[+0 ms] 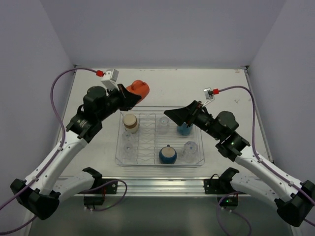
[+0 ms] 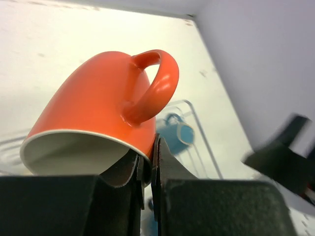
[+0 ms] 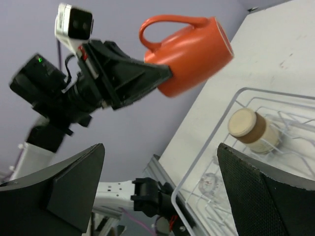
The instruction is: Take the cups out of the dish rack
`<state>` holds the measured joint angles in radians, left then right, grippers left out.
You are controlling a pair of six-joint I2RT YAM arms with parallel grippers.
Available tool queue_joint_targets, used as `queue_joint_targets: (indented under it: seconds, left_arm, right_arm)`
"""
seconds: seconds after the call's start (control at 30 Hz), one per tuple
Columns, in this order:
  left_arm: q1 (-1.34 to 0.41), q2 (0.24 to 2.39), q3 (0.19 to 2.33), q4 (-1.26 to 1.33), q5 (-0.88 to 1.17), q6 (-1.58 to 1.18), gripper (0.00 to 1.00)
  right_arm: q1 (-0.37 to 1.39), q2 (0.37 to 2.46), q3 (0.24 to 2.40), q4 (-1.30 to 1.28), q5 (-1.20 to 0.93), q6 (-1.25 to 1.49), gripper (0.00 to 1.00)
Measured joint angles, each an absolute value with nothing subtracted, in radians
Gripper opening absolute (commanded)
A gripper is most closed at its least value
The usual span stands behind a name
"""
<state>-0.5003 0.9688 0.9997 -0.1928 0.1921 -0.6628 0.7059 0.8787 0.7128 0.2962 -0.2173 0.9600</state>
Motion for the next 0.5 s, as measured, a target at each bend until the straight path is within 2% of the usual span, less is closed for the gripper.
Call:
queue_joint_targets:
  seconds: [0.1,0.2,0.37,0.5]
  left_arm:
    - [-0.471,1.111,1.202,-0.369,0.044,-0.576,0.0]
    - [-0.359,1.262,1.375,-0.48,-0.013,-0.508,0.0]
    - [-0.117,1.496,1.534,-0.594,-0.073,-0.446,0.0]
    - [0.008,1.682,1.602,-0.677,-0.108,-0.41,0.0]
  right_arm:
    - [0.706,0.821,0.713,0.226,-0.178,0.891,0.99]
    - [0.706,0.812,0.72,0.138,-0.164,0.815,0.99]
    - [0.707,0.857,0.731,0.004,-0.169,0.72,0.99]
    - [0.709,0.853,0.73,-0.046,-0.168,0.675,0.99]
